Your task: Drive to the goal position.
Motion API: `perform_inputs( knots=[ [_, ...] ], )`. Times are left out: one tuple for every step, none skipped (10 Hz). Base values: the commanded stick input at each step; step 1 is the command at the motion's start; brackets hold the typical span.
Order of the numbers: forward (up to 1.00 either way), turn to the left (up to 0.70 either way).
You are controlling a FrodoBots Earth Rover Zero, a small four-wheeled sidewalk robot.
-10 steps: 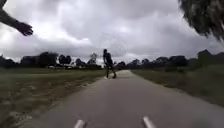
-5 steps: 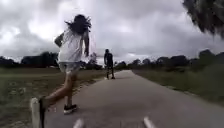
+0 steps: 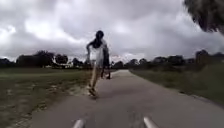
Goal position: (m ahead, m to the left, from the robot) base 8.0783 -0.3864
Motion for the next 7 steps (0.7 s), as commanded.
perform_inputs(
  knots=[
    [0.7,-0.04],
    [0.7,0.0],
    [0.7,0.0],
    [0.7,0.0],
    [0.7,-0.08],
    [0.7,-0.23],
    [0.7,-0.21]
  ],
)
